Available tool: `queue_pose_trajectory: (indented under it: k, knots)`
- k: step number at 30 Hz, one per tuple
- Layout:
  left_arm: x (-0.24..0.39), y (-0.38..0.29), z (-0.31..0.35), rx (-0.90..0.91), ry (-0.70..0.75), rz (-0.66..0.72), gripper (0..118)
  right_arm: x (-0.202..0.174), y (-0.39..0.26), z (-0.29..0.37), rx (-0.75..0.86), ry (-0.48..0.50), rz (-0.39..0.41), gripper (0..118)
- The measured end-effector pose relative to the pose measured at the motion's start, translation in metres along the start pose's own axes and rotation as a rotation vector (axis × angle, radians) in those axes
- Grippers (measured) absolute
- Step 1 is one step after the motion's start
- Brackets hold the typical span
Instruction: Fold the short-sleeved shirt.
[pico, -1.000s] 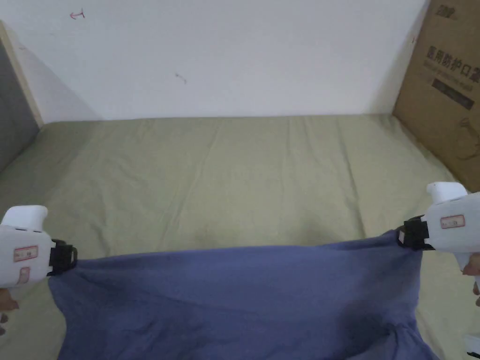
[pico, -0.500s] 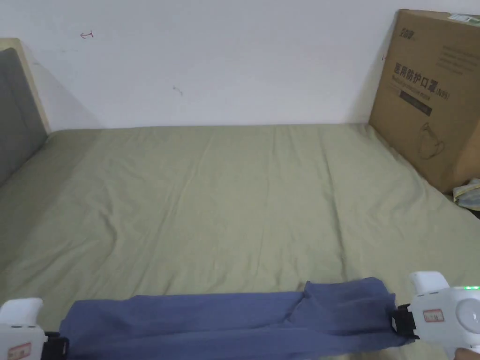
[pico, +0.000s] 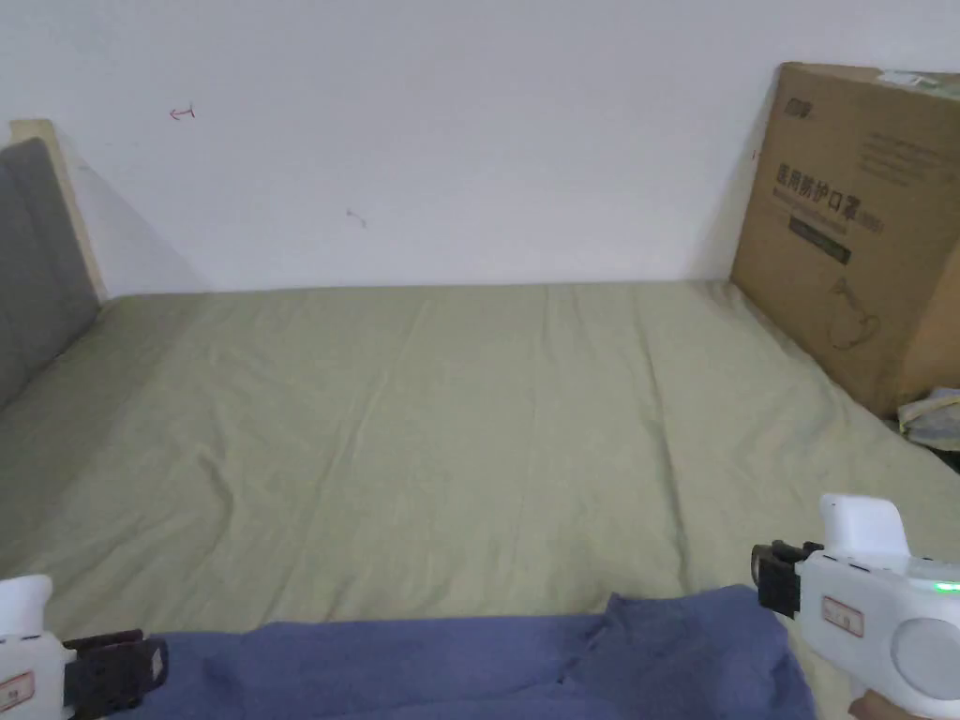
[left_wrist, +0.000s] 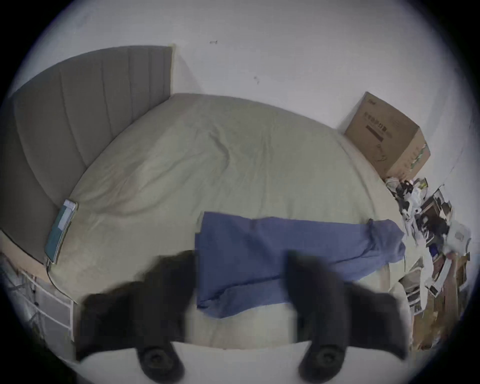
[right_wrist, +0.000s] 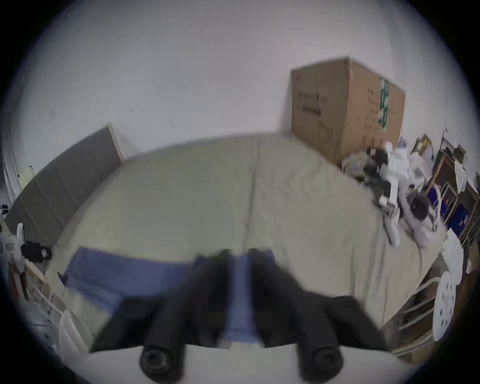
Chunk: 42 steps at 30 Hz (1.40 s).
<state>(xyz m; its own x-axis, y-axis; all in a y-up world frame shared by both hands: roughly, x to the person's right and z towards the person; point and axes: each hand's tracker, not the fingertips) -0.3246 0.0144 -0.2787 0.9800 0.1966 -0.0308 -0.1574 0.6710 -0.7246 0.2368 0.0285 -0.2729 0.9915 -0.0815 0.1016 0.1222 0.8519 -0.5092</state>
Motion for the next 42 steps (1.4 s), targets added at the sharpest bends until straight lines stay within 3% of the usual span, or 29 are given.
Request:
queue_pose_trajectory:
  k: [2, 3, 5, 10, 13, 19, 20, 21, 22, 23, 25, 28, 37, 38, 39, 41, 42]
  knots:
    - [0.010, 0.000, 0.003, -0.001, 0.003, -0.020, 26, -0.024, 0.010, 0.008, 0.095, -0.011, 0.009, 2]
    - [0.010, -0.003, 0.004, 0.004, -0.002, -0.022, 5, -0.040, 0.013, 0.014, 0.141, 0.011, 0.013, 2]
    - [0.007, -0.008, 0.003, -0.006, -0.047, 0.018, 0, -0.069, 0.019, 0.024, 0.253, -0.028, 0.042, 1]
    - [-0.005, -0.020, 0.006, -0.016, -0.051, 0.051, 0, -0.126, 0.027, 0.037, 0.401, -0.046, 0.079, 1]
    - [-0.019, -0.025, 0.010, -0.012, -0.064, 0.093, 0, -0.155, 0.025, 0.039, 0.470, -0.066, 0.167, 1]
    - [-0.060, -0.029, 0.003, 0.000, -0.187, 0.223, 0, -0.193, 0.018, 0.034, 0.457, -0.029, 0.198, 1]
    - [-0.068, -0.030, -0.003, -0.010, -0.206, 0.258, 7, -0.197, 0.017, 0.032, 0.434, -0.006, 0.196, 1]
    - [-0.077, -0.032, -0.011, -0.034, -0.213, 0.302, 24, -0.201, 0.015, 0.029, 0.419, 0.001, 0.196, 1]
    - [-0.086, -0.033, -0.019, -0.058, -0.240, 0.338, 57, -0.205, 0.013, 0.026, 0.399, 0.008, 0.198, 1]
    - [-0.096, -0.036, -0.030, -0.064, -0.263, 0.380, 81, -0.207, 0.012, 0.022, 0.386, 0.014, 0.204, 1]
    - [-0.112, -0.045, -0.053, -0.108, -0.323, 0.473, 108, -0.212, 0.009, 0.017, 0.363, 0.015, 0.212, 1]
    - [-0.127, -0.060, -0.084, -0.120, -0.405, 0.592, 110, -0.218, 0.007, 0.005, 0.304, 0.059, 0.198, 1]
    - [-0.126, -0.066, -0.136, -0.045, -0.622, 0.736, 110, -0.235, 0.000, -0.016, 0.229, 0.080, 0.228, 1]
    - [-0.124, -0.063, -0.134, -0.041, -0.638, 0.742, 108, -0.234, -0.001, -0.016, 0.223, 0.074, 0.222, 1]
    - [-0.123, -0.060, -0.136, -0.073, -0.629, 0.730, 98, -0.232, -0.002, -0.016, 0.218, 0.070, 0.213, 1]
    - [-0.118, -0.058, -0.144, -0.170, -0.485, 0.678, 7, -0.226, -0.001, -0.018, 0.200, 0.072, 0.191, 1]
    - [-0.115, -0.062, -0.151, -0.222, -0.446, 0.630, 8, -0.224, 0.000, -0.019, 0.189, 0.073, 0.182, 1]
